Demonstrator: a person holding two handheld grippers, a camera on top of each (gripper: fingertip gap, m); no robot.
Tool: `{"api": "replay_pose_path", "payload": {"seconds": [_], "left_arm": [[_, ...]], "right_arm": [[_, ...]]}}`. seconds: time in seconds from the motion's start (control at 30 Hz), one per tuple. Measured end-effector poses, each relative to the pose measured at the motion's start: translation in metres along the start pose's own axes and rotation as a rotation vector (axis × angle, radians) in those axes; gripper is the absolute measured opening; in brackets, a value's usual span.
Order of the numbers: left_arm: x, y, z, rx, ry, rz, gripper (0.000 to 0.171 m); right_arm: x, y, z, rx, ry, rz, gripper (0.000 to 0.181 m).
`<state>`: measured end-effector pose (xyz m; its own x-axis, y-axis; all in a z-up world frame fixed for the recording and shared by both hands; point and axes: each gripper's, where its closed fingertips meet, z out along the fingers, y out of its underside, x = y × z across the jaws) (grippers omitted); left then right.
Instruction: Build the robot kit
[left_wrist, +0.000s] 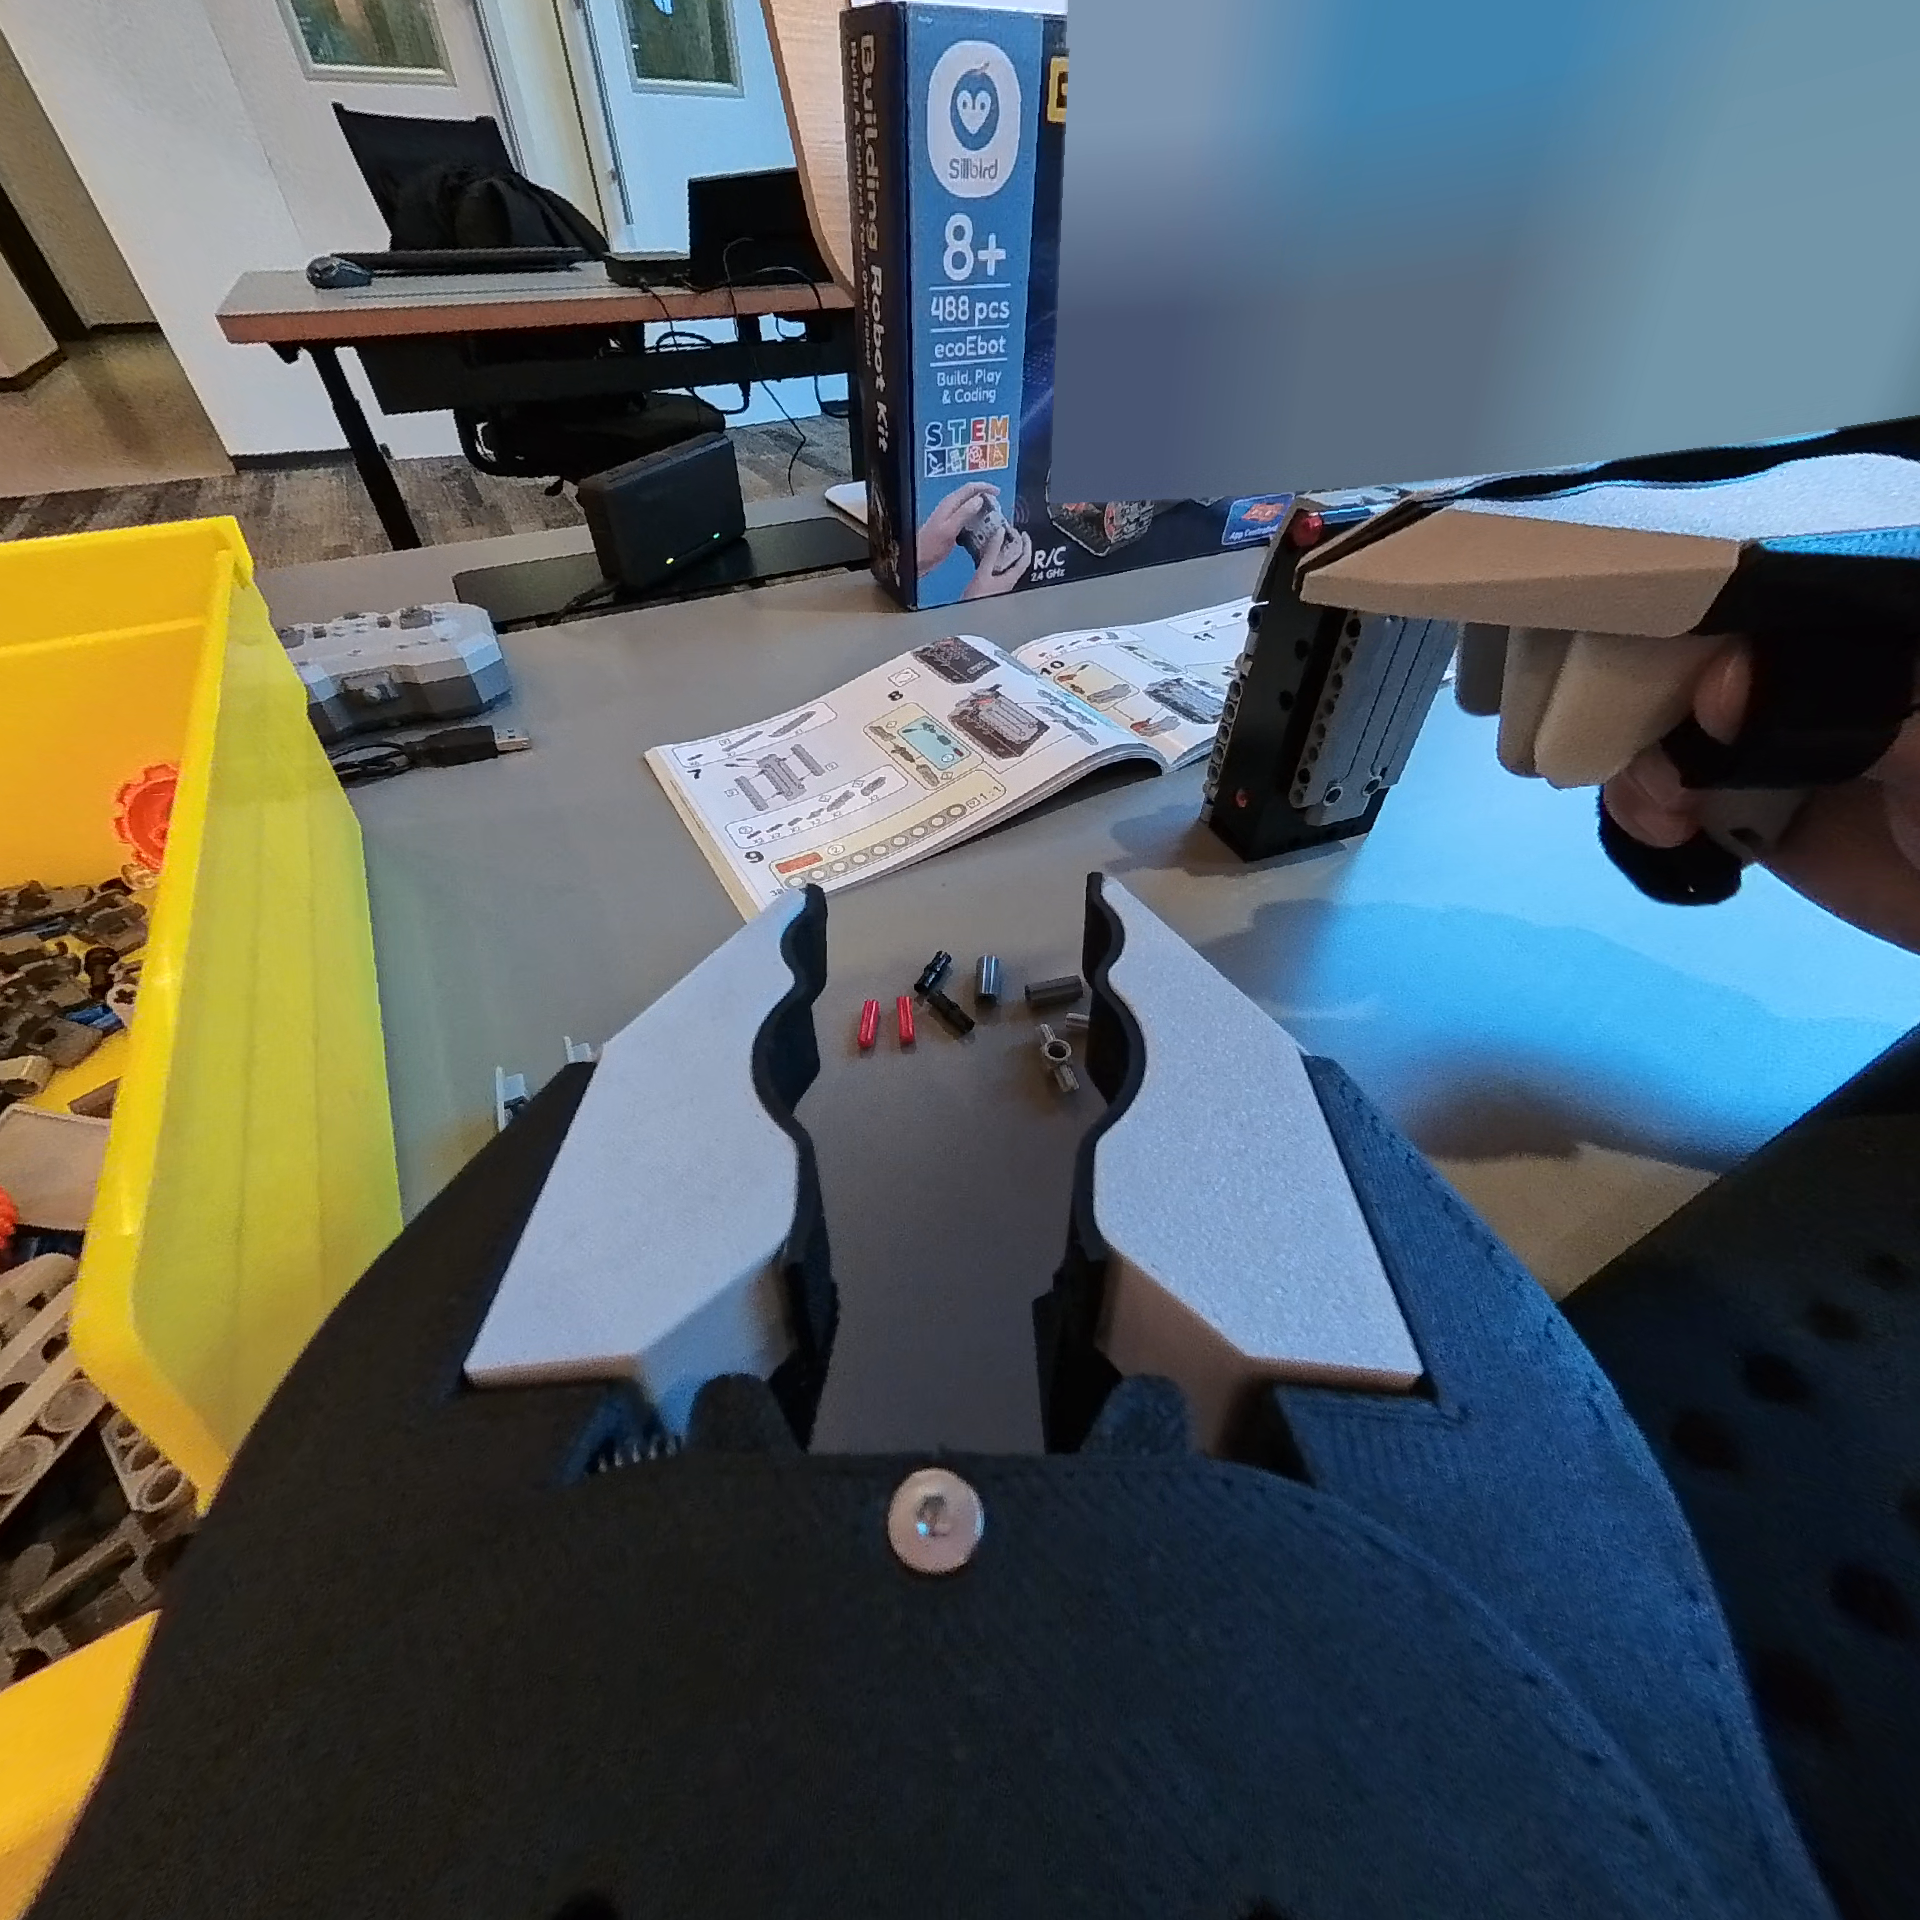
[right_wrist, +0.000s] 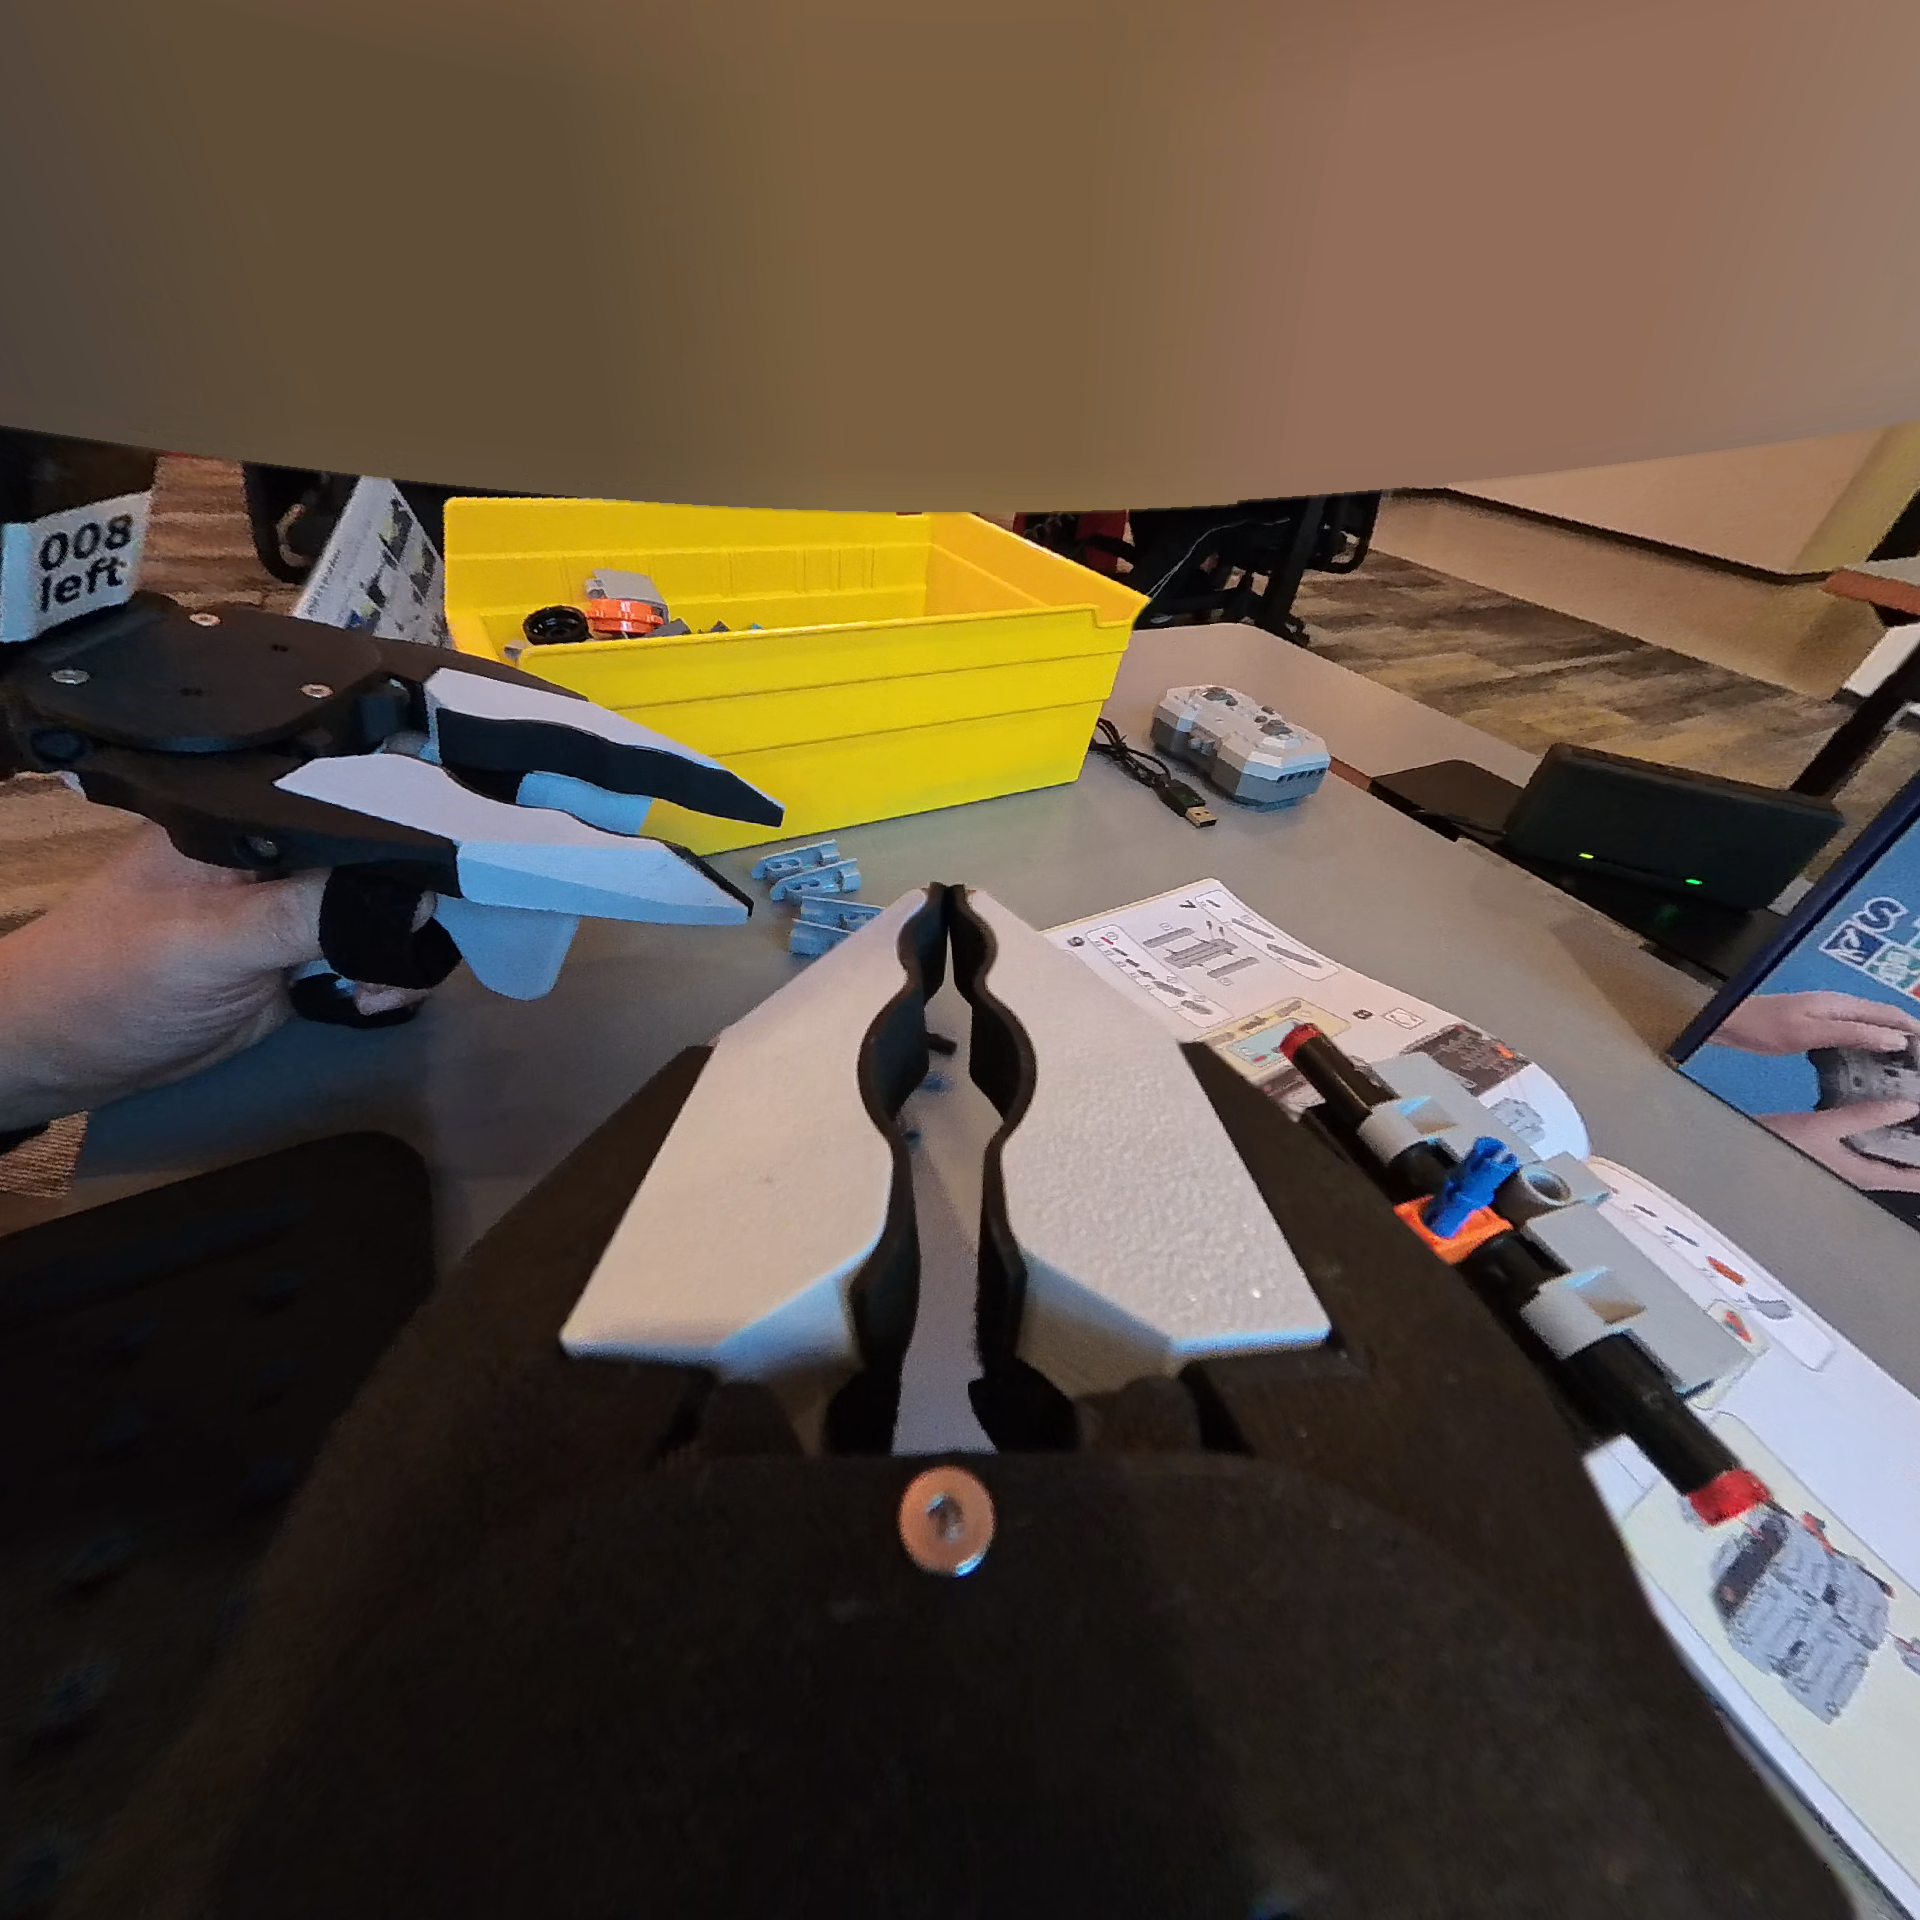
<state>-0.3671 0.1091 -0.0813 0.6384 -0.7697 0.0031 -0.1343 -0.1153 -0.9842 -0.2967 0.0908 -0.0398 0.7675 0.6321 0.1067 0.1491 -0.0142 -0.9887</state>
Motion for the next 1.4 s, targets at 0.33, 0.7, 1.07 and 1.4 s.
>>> {"api": "replay_pose_path", "payload": {"seconds": [0.33,0.7,1.07,1.4], "left_arm": [[-0.001,0.000,0.000,0.001,-0.002,-0.007,0.048],[0.000,0.001,0.001,-0.005,0.001,0.000,0.047],[0.001,0.002,0.002,-0.017,0.006,0.007,0.045],[0.002,0.003,0.002,-0.023,0.012,0.012,0.043]], "right_arm": [[-0.005,0.004,0.002,-0.024,-0.027,0.012,0.000],[0.004,0.003,0.000,-0.021,0.004,0.100,0.000],[0.007,-0.007,-0.005,0.031,0.039,0.027,0.000],[0.000,-0.005,-0.003,0.021,0.015,0.012,0.000]]}}
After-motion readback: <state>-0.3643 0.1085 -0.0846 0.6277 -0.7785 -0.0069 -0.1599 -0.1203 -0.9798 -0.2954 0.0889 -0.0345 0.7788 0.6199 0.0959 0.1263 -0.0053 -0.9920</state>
